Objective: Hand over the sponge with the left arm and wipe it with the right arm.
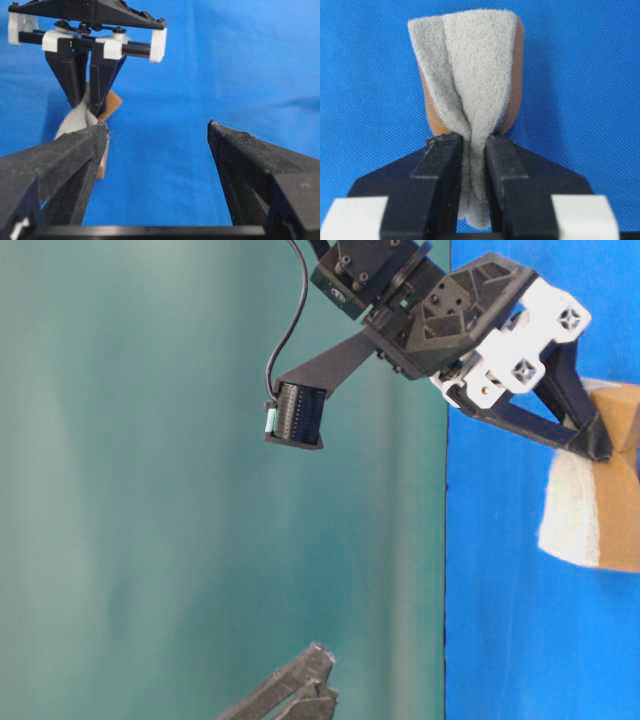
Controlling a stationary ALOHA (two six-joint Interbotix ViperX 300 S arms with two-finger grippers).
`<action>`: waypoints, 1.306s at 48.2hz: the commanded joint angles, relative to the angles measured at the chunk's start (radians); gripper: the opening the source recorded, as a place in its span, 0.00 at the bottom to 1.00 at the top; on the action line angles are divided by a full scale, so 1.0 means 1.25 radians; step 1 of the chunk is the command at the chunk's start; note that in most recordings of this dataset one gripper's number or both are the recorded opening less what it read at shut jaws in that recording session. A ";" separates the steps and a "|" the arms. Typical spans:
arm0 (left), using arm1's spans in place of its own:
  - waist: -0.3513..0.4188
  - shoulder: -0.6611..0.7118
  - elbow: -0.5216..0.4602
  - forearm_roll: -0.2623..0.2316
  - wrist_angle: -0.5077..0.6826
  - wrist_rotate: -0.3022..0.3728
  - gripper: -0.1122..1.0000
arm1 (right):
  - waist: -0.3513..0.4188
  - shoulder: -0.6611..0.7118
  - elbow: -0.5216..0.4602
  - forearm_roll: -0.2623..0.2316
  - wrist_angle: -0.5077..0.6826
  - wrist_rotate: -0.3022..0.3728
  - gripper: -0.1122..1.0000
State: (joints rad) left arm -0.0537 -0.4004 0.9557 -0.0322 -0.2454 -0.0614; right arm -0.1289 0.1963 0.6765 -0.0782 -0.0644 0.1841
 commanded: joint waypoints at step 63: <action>-0.004 -0.004 -0.012 0.002 -0.001 0.010 0.78 | 0.045 -0.248 -0.021 -0.002 0.184 -0.005 0.77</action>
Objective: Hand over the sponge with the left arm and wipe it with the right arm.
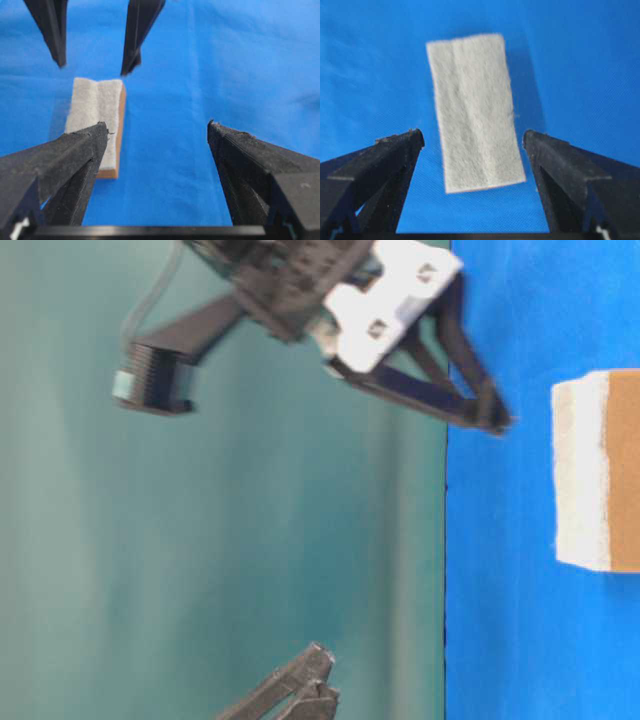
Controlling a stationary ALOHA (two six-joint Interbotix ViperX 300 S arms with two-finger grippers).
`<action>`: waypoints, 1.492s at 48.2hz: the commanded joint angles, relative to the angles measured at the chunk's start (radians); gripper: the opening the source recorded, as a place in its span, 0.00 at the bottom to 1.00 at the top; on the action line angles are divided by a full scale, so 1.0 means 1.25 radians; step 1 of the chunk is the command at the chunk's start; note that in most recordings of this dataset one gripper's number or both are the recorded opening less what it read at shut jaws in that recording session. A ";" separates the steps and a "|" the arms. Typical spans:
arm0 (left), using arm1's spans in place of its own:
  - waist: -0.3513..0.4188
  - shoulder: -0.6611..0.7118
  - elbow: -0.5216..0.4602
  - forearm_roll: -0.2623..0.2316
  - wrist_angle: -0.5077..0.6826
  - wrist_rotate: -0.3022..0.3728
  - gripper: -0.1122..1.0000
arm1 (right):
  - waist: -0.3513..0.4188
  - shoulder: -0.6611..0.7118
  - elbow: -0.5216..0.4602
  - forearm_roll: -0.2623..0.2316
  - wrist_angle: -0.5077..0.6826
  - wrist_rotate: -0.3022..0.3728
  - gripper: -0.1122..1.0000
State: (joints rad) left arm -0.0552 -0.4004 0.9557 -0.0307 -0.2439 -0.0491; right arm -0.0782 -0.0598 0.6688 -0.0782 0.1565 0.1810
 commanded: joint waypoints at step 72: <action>-0.001 -0.455 0.151 0.001 0.189 0.005 0.77 | 0.034 -0.668 0.307 -0.012 0.025 -0.005 0.77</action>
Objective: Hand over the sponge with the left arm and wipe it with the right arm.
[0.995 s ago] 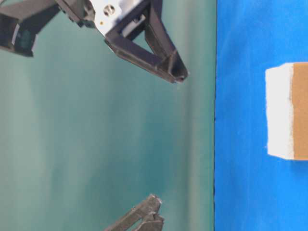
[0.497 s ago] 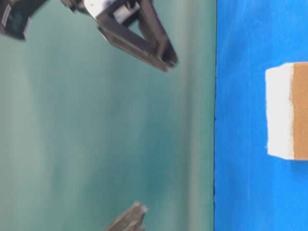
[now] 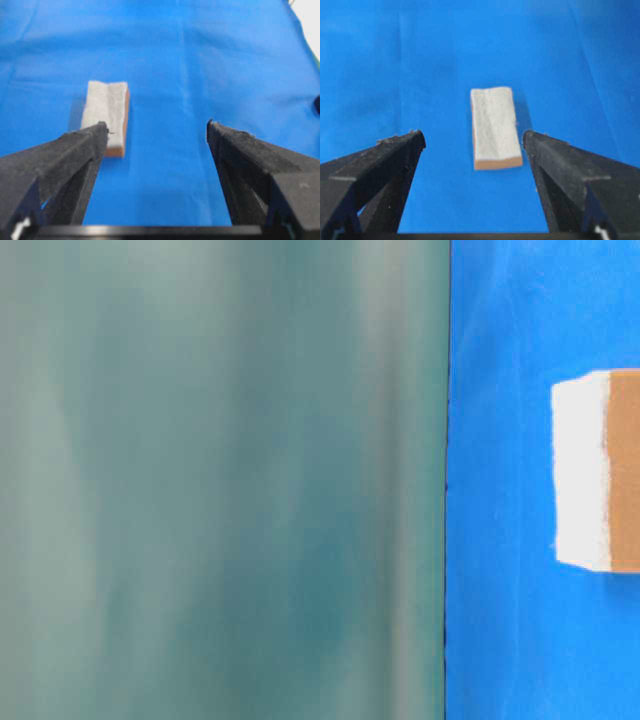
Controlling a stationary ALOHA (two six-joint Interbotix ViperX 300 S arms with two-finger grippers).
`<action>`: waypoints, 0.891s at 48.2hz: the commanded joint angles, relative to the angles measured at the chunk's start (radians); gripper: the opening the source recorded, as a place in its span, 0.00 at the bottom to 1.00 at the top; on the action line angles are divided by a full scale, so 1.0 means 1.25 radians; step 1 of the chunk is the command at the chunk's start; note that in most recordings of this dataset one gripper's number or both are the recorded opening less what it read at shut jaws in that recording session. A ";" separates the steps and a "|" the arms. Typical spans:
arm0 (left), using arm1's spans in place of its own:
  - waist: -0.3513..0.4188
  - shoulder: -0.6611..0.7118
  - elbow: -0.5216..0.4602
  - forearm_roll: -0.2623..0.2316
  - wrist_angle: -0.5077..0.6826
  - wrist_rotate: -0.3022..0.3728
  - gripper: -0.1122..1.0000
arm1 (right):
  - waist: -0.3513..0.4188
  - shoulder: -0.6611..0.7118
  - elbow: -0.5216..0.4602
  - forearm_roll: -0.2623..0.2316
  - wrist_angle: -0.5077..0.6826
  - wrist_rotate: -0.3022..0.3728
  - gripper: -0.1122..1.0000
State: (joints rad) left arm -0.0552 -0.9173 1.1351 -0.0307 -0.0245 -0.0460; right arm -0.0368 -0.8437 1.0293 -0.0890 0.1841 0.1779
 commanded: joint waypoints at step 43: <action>-0.002 -0.288 0.117 0.001 0.199 0.000 0.77 | -0.002 -0.248 0.206 0.016 0.000 0.015 0.76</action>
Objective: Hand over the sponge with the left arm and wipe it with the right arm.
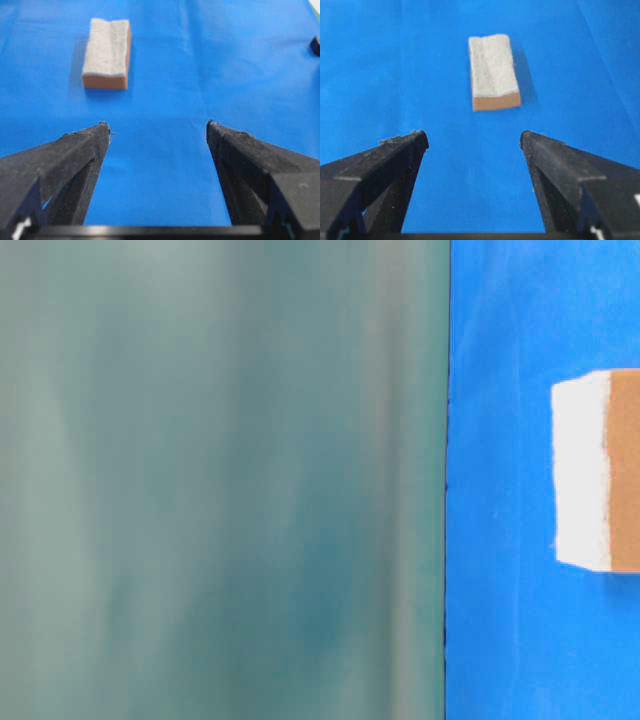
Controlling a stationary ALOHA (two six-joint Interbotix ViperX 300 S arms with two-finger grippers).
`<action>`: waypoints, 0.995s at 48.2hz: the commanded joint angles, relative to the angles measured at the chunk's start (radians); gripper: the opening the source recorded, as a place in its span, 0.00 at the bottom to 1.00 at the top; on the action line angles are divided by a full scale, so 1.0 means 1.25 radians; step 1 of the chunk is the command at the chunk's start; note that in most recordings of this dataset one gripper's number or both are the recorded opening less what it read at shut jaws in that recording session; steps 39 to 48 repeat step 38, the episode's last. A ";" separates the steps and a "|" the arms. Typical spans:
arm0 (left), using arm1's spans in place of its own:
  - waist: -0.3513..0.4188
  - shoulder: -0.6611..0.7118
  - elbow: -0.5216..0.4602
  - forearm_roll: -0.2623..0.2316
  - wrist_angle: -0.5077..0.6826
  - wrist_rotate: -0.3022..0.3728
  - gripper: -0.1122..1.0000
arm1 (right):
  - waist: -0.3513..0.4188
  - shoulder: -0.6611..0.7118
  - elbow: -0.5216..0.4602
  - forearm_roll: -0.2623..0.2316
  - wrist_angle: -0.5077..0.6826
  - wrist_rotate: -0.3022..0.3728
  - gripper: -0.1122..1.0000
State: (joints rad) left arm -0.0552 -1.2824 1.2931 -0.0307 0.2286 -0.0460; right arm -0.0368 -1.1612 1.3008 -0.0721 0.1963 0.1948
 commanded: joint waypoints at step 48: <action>0.032 0.002 -0.009 0.001 0.000 -0.001 0.77 | -0.010 0.006 -0.011 0.000 -0.013 0.001 0.76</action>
